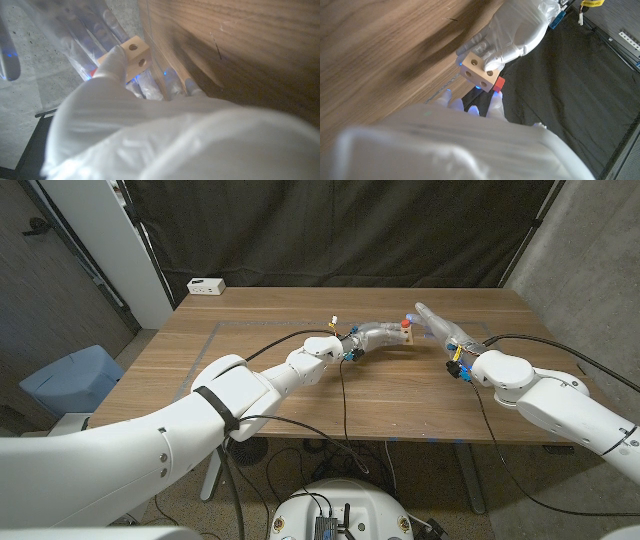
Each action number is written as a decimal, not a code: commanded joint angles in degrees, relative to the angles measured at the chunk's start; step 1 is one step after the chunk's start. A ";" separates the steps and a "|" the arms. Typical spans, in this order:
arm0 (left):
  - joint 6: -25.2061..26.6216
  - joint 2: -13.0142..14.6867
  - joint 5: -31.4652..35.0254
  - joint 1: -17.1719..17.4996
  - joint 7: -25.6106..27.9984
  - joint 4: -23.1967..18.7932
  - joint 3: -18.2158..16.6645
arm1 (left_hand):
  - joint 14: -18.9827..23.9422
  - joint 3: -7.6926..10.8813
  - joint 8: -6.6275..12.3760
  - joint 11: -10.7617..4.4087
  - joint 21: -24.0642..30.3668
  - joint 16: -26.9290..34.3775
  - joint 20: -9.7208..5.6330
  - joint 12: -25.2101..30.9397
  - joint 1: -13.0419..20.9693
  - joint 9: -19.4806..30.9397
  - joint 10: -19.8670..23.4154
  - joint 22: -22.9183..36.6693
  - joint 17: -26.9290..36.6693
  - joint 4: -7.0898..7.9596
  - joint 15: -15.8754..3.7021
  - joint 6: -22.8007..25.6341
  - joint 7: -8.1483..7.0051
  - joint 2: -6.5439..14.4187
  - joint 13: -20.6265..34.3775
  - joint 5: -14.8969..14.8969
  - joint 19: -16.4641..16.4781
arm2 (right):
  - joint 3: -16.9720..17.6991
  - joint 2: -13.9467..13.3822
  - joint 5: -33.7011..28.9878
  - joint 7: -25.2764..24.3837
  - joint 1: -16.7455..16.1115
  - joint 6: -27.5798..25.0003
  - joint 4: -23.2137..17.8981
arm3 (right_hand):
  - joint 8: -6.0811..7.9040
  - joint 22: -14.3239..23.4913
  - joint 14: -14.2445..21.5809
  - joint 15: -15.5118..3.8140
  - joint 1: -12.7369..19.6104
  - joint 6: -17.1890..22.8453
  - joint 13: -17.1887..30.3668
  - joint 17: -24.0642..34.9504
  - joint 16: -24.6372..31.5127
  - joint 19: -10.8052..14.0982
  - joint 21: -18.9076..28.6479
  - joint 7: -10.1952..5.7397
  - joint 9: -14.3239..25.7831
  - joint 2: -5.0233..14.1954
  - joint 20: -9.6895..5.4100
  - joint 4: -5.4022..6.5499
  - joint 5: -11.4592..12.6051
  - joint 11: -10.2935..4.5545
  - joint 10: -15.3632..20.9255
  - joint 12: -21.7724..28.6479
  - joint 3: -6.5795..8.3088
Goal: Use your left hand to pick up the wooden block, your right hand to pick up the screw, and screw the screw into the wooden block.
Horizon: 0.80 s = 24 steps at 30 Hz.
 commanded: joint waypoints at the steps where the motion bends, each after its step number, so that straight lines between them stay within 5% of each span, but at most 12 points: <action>1: 0.27 -0.24 0.03 -0.09 0.38 0.06 0.18 | 0.75 0.14 0.53 0.10 0.39 0.24 -0.16 0.37 -0.11 0.29 0.47 0.23 0.19 0.34 -3.35 2.67 2.25 0.46 0.14 0.22 0.22 | 0.59 -0.82 0.42 0.18 -1.13 -0.26 -0.84 | 0.31 -0.02 -7.84 0.12 0.49 0.72 0.05 0.02 0.05 0.28 0.16 0.03 0.12 1.73 0.00 -0.07 0.42 0.33 -3.57 0.23 0.31; 24: 0.24 -0.54 0.15 -0.15 0.53 0.06 0.43 | 0.73 0.17 0.51 0.09 0.40 0.20 -0.09 0.37 -0.16 0.29 0.46 0.24 0.19 0.37 -3.32 2.64 2.21 0.47 0.14 0.22 0.26 | 2.44 -2.51 1.13 -0.12 -3.64 -0.94 -2.73 | 0.33 -0.02 -7.72 0.16 0.55 0.93 0.05 0.01 0.08 0.44 0.21 -0.04 0.13 1.79 -0.04 -0.09 0.43 0.36 -3.45 0.25 0.38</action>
